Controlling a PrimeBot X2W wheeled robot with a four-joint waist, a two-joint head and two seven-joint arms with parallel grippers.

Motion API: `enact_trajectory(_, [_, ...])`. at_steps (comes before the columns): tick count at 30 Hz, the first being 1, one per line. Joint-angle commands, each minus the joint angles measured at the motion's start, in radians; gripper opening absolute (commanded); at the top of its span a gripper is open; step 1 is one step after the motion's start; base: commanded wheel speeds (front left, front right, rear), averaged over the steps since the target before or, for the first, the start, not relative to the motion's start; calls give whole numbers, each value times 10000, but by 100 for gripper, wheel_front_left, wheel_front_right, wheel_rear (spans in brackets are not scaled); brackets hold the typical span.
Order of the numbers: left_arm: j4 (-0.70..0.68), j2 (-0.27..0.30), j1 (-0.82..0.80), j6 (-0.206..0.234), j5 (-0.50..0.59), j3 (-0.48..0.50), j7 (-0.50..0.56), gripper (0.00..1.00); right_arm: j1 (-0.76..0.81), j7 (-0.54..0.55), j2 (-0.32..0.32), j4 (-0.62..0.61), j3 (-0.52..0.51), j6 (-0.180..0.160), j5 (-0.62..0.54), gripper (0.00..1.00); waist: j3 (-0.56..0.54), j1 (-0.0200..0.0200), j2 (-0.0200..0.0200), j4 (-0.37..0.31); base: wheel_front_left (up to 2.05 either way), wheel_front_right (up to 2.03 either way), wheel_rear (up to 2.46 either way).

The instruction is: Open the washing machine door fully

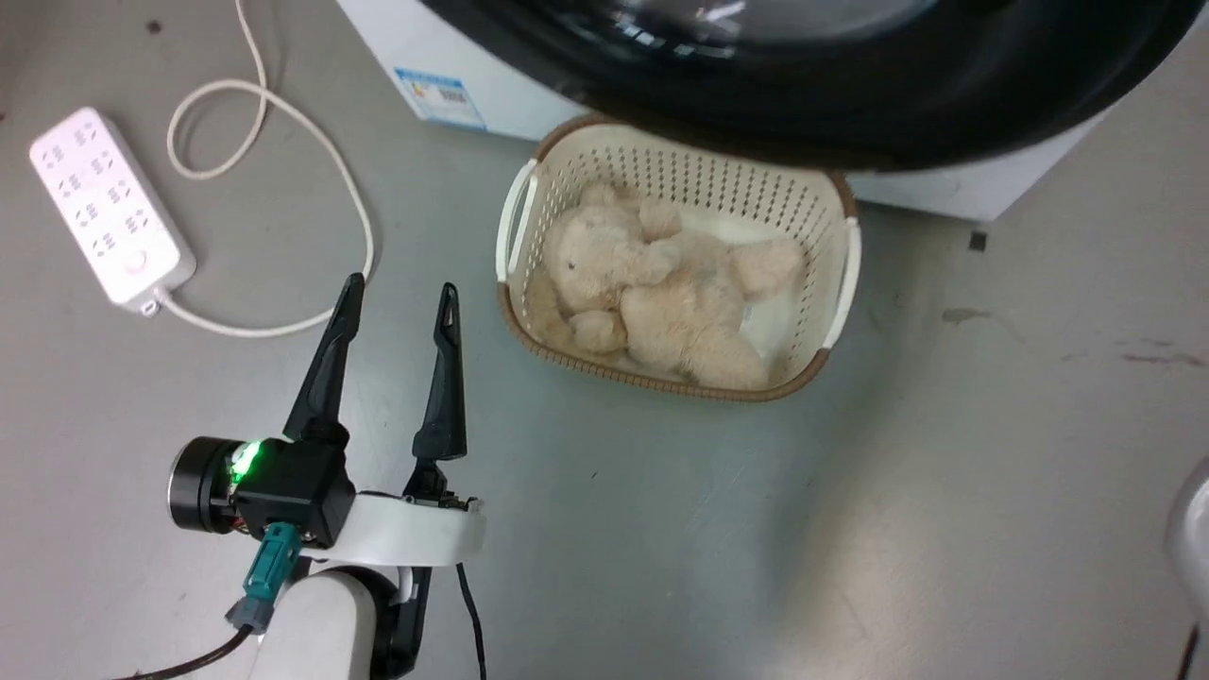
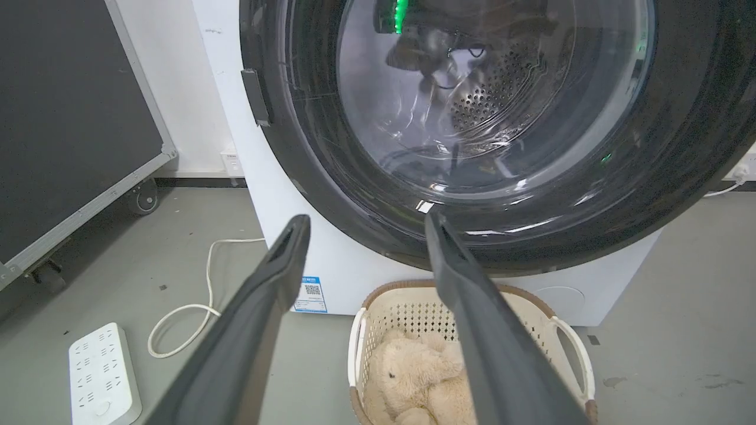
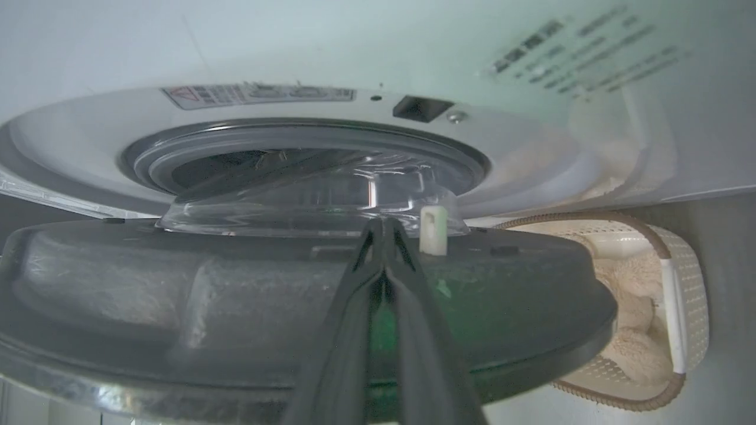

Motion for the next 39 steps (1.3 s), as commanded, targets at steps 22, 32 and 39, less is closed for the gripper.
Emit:
enact_trajectory(22, [660, 1, 1057, -196, 129, -97, -55, 100, 4936, -420, 117, 318, 5715, -4, 5771, 0, -2402, 0, -1, -667, 0, 0, 0])
enact_trajectory(32, [1080, 1, 1601, -178, -279, -352, -55, 100, 7162, -1385, 117, -1269, 9448, -4, 8377, 0, -2875, 0, -1, -572, 0, 0, 0])
enact_trajectory(39, [1122, 1, 1752, -248, -327, -381, -55, 100, 7828, -2097, 118, -1834, 11222, -4, 9365, 0, -2948, 0, -1, -509, 0, 0, 0])
